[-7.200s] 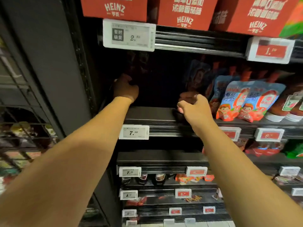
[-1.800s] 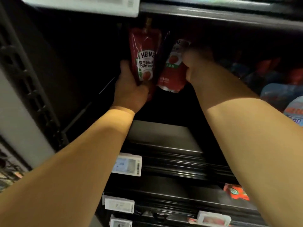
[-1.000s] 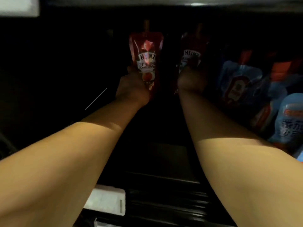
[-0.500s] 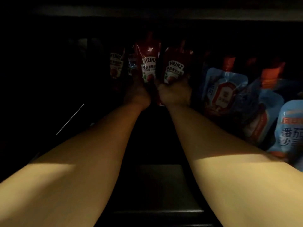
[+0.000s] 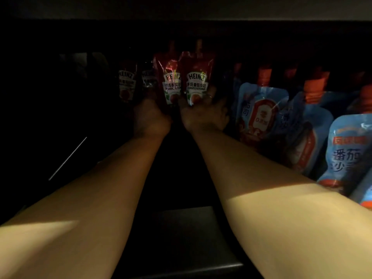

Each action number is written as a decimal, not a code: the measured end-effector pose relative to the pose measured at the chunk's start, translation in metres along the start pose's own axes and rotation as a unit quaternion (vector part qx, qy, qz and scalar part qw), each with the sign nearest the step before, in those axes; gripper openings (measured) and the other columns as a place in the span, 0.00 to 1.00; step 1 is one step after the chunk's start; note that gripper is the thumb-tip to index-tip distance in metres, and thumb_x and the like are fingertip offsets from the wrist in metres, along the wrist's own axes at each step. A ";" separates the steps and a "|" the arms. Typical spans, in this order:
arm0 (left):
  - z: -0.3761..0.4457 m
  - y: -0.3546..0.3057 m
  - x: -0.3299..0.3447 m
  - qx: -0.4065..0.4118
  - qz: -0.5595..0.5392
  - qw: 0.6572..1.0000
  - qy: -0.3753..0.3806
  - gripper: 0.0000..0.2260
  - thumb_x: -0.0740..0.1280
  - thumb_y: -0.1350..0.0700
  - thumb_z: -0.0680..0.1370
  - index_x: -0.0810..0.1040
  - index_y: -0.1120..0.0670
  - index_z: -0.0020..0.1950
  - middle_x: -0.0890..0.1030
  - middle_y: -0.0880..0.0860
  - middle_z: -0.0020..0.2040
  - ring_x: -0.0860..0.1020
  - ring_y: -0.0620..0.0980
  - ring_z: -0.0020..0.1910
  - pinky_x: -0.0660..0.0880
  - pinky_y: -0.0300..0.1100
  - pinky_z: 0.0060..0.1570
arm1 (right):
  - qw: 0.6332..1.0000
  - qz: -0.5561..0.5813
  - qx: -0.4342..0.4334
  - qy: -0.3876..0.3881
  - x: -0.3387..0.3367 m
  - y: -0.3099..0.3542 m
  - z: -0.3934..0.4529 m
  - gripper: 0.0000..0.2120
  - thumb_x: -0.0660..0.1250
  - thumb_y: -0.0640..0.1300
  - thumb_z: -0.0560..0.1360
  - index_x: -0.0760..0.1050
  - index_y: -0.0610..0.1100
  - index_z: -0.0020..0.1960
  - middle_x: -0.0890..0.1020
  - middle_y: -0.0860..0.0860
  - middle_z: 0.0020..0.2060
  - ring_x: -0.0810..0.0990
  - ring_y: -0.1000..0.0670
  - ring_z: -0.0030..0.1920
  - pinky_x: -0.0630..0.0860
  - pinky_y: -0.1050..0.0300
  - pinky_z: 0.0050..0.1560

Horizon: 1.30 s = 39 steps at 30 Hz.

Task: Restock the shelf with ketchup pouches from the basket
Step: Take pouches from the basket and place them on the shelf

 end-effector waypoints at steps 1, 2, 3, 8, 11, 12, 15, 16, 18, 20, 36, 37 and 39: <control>0.000 -0.001 0.001 0.001 0.005 1.000 0.001 0.21 0.71 0.53 0.77 0.74 0.51 0.69 0.81 0.54 0.63 0.79 0.56 0.61 0.72 0.38 0.56 | 1.000 0.000 0.003 0.003 0.000 0.000 0.000 0.50 0.56 0.77 0.71 0.43 0.50 0.80 0.54 0.38 0.78 0.57 0.35 0.76 0.56 0.38 0.73; 0.000 0.000 0.001 -0.001 0.008 1.000 0.009 0.21 0.71 0.53 0.77 0.74 0.52 0.69 0.81 0.54 0.63 0.79 0.56 0.62 0.71 0.37 0.55 | 1.000 0.009 0.011 0.010 0.001 0.000 0.000 0.50 0.56 0.77 0.71 0.42 0.50 0.81 0.53 0.38 0.78 0.57 0.35 0.76 0.58 0.37 0.72; 0.000 0.001 0.003 -0.001 0.006 1.000 0.023 0.22 0.71 0.54 0.76 0.74 0.52 0.70 0.81 0.54 0.64 0.79 0.55 0.63 0.70 0.36 0.55 | 0.999 0.023 0.021 0.018 0.002 0.000 0.000 0.51 0.56 0.77 0.71 0.41 0.49 0.81 0.52 0.38 0.78 0.56 0.35 0.76 0.59 0.37 0.73; -0.003 -0.001 0.011 0.012 -0.006 0.993 0.120 0.26 0.70 0.52 0.77 0.69 0.46 0.75 0.76 0.51 0.70 0.74 0.52 0.68 0.66 0.36 0.60 | 0.998 0.057 0.021 0.032 0.001 0.002 0.003 0.47 0.62 0.67 0.76 0.39 0.49 0.81 0.48 0.37 0.79 0.53 0.34 0.77 0.60 0.35 0.73; -0.005 -0.004 0.013 0.004 -0.031 0.989 0.145 0.29 0.69 0.56 0.78 0.64 0.44 0.78 0.74 0.50 0.72 0.73 0.50 0.69 0.66 0.36 0.63 | 0.998 0.053 -0.011 0.031 -0.002 -0.003 -0.002 0.47 0.70 0.55 0.75 0.42 0.51 0.81 0.52 0.37 0.78 0.55 0.34 0.76 0.63 0.35 0.72; -0.006 -0.004 0.012 0.004 -0.026 0.988 0.151 0.29 0.69 0.56 0.78 0.64 0.45 0.78 0.73 0.50 0.72 0.72 0.50 0.70 0.64 0.35 0.63 | 0.998 0.056 -0.025 0.035 -0.002 -0.004 -0.003 0.46 0.71 0.52 0.74 0.44 0.51 0.81 0.56 0.37 0.77 0.57 0.35 0.76 0.64 0.36 0.72; -0.009 -0.006 0.013 0.015 0.008 0.981 0.195 0.27 0.66 0.58 0.80 0.64 0.47 0.79 0.70 0.52 0.75 0.69 0.52 0.73 0.60 0.33 0.63 | 0.995 0.032 -0.063 0.064 -0.001 -0.003 -0.003 0.39 0.69 0.46 0.77 0.51 0.48 0.81 0.64 0.39 0.75 0.63 0.38 0.74 0.65 0.44 0.74; -0.010 -0.006 0.014 0.017 0.016 0.978 0.209 0.27 0.65 0.59 0.80 0.64 0.48 0.79 0.68 0.53 0.77 0.67 0.52 0.74 0.59 0.34 0.64 | 0.994 0.014 -0.072 0.076 -0.001 -0.002 -0.001 0.37 0.67 0.46 0.78 0.52 0.47 0.81 0.65 0.40 0.74 0.64 0.40 0.74 0.66 0.46 0.73; -0.012 -0.007 0.015 0.015 0.034 0.972 0.232 0.28 0.63 0.61 0.80 0.61 0.50 0.80 0.64 0.55 0.79 0.63 0.54 0.77 0.57 0.36 0.68 | 0.992 -0.012 -0.082 0.090 -0.002 -0.001 0.001 0.32 0.65 0.44 0.80 0.54 0.44 0.80 0.69 0.42 0.73 0.68 0.41 0.72 0.68 0.50 0.71; -0.013 -0.007 0.015 0.010 0.057 0.966 0.253 0.29 0.62 0.62 0.80 0.59 0.51 0.81 0.61 0.55 0.80 0.60 0.55 0.79 0.56 0.42 0.75 | 0.994 -0.015 -0.082 0.077 -0.003 -0.001 0.001 0.26 0.62 0.43 0.82 0.59 0.44 0.78 0.71 0.42 0.71 0.71 0.42 0.70 0.71 0.51 0.69; -0.019 -0.013 0.011 -0.002 0.091 0.956 0.280 0.26 0.61 0.58 0.83 0.60 0.51 0.81 0.62 0.56 0.80 0.62 0.56 0.77 0.58 0.38 0.67 | 0.984 -0.095 0.021 0.149 0.013 -0.004 0.013 0.31 0.62 0.55 0.81 0.60 0.40 0.77 0.65 0.39 0.75 0.66 0.39 0.73 0.69 0.42 0.70; -0.018 -0.013 0.008 -0.013 0.086 0.962 0.257 0.26 0.61 0.58 0.83 0.60 0.52 0.80 0.62 0.56 0.79 0.62 0.57 0.77 0.58 0.39 0.69 | 0.984 -0.100 0.009 0.149 0.013 -0.003 0.012 0.30 0.62 0.55 0.81 0.61 0.41 0.77 0.65 0.40 0.75 0.67 0.39 0.73 0.69 0.43 0.70; -0.009 -0.007 -0.002 -0.054 0.084 0.982 0.162 0.23 0.61 0.58 0.82 0.66 0.54 0.78 0.67 0.58 0.77 0.66 0.58 0.75 0.63 0.43 0.70 | 0.982 -0.119 -0.042 0.140 0.009 -0.001 0.009 0.28 0.61 0.55 0.81 0.63 0.42 0.76 0.66 0.41 0.75 0.67 0.40 0.73 0.68 0.45 0.71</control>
Point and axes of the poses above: each hand's wrist, its own z-axis towards the middle knuckle, its own x-axis out of the palm, y = z × x, the point moved 2 cm from there along z, towards the middle knuckle
